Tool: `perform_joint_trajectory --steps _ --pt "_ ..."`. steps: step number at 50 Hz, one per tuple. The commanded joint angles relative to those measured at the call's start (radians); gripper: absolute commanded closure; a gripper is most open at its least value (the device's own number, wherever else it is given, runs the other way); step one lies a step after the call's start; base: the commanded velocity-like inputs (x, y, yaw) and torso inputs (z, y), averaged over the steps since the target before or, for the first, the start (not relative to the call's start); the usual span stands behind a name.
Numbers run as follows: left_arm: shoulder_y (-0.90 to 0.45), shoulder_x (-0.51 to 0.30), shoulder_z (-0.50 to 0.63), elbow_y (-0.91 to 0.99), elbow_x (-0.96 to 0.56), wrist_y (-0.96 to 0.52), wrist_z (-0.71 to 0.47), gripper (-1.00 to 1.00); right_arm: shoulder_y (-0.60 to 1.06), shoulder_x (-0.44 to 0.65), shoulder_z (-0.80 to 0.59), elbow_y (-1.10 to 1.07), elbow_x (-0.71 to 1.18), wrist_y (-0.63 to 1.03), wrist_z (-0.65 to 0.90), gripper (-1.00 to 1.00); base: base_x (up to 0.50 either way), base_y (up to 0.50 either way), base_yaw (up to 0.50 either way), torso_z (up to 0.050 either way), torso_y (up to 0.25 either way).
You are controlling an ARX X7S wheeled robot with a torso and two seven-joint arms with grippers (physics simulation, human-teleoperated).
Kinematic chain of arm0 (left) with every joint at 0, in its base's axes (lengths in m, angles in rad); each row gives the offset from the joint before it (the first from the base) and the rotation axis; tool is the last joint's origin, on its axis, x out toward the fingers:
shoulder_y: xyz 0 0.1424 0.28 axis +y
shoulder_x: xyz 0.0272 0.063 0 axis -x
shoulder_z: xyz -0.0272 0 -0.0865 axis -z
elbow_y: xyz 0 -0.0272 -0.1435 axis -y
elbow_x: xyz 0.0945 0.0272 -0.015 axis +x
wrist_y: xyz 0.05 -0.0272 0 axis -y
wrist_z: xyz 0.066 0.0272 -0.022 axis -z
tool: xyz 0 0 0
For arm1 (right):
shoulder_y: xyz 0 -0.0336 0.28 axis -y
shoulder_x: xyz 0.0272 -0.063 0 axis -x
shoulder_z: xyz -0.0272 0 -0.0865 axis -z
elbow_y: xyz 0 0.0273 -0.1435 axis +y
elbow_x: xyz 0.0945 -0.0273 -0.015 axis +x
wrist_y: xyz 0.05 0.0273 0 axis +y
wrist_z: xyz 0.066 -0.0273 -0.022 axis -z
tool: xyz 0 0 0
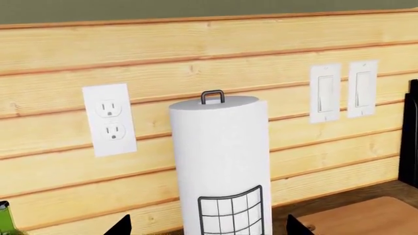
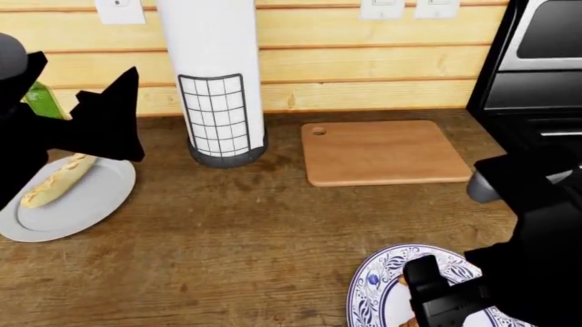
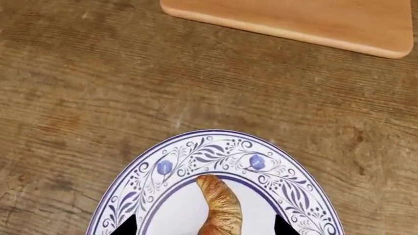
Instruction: From the different types of pastries on the counter, select a croissant and place it on the cutting board. Then retrieve a jar of jam from the cabinet and place it alongside the croissant on the cutting board.
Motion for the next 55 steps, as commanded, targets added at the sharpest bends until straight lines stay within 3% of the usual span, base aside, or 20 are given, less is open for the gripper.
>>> perform_joint_trajectory --steps 1,55 --pt "0.004 0.000 0.009 0.001 0.013 0.002 0.008 -1.00 -0.008 -0.030 -0.036 0.065 -0.018 0.018 0.004 -1.00 0.00 0.00 0.00 0.000 0.000" --pt "0.030 -0.024 0.009 -0.001 0.043 0.033 0.048 -1.00 -0.090 -0.132 -0.146 0.231 -0.138 0.080 -0.064 -1.00 0.00 0.00 0.00 0.000 0.000"
